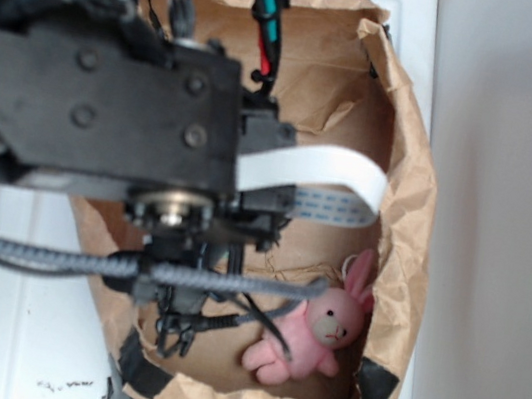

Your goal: Grab the green ball.

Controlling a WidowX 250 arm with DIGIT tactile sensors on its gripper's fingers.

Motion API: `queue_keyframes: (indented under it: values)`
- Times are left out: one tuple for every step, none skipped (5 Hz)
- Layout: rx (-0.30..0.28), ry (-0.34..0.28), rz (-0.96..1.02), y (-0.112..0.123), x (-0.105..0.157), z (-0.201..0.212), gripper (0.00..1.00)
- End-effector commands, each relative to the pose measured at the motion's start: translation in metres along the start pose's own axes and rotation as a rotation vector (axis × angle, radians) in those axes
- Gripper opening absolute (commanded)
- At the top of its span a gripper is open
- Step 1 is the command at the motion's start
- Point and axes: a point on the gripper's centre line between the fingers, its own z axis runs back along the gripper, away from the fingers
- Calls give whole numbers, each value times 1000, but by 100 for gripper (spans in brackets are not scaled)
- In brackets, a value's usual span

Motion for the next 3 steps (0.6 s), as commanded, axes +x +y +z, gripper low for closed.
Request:
queue_keyframes:
  values:
    - [11,-72,33,24,24,35,0]
    - [32,-97,50,21,21,27,0]
    - [30,-104,77,22,18,21,0]
